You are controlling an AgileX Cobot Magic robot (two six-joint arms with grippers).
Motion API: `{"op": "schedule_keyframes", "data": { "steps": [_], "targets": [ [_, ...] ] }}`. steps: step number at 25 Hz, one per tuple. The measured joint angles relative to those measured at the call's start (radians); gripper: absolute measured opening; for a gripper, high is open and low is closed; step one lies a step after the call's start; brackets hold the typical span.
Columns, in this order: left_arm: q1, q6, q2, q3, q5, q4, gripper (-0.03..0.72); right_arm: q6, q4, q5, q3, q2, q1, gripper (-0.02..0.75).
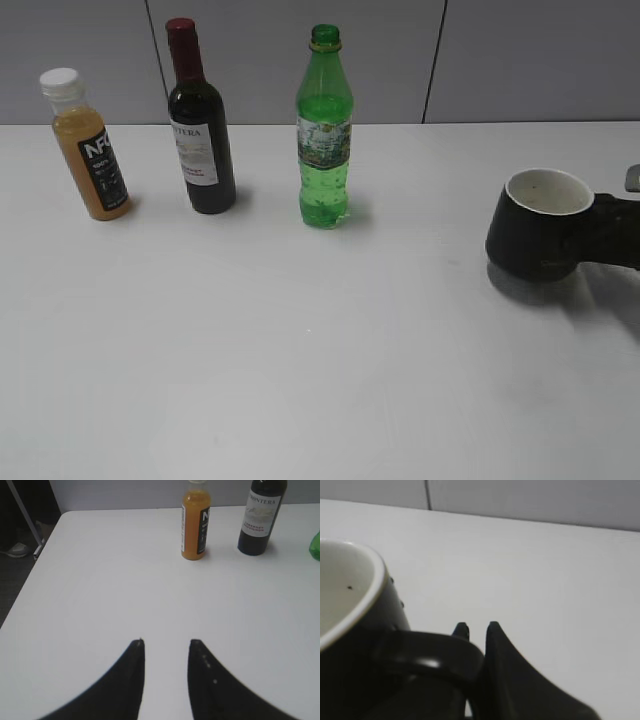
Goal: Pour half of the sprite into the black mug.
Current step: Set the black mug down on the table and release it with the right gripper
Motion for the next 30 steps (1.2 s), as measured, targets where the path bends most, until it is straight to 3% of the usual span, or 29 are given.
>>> {"op": "schedule_keyframes", "data": {
  "steps": [4,10,15,23,30],
  "targets": [
    [0.0,0.0,0.0,0.0,0.0,0.0,0.237,0.116,-0.122,-0.001,0.001,-0.05,0.001,0.064],
    [0.0,0.0,0.0,0.0,0.0,0.0,0.237,0.143,-0.307,0.0,0.0,-0.081,0.038,0.064],
    [0.0,0.0,0.0,0.0,0.0,0.0,0.237,0.145,-0.436,0.003,-0.038,-0.083,0.159,0.064],
    [0.0,0.0,0.0,0.0,0.0,0.0,0.237,0.187,-0.509,0.004,-0.149,-0.079,0.388,0.064],
    [0.0,0.0,0.0,0.0,0.0,0.0,0.237,0.348,-0.666,0.0,-0.364,0.068,0.502,0.062]
  ]
}}
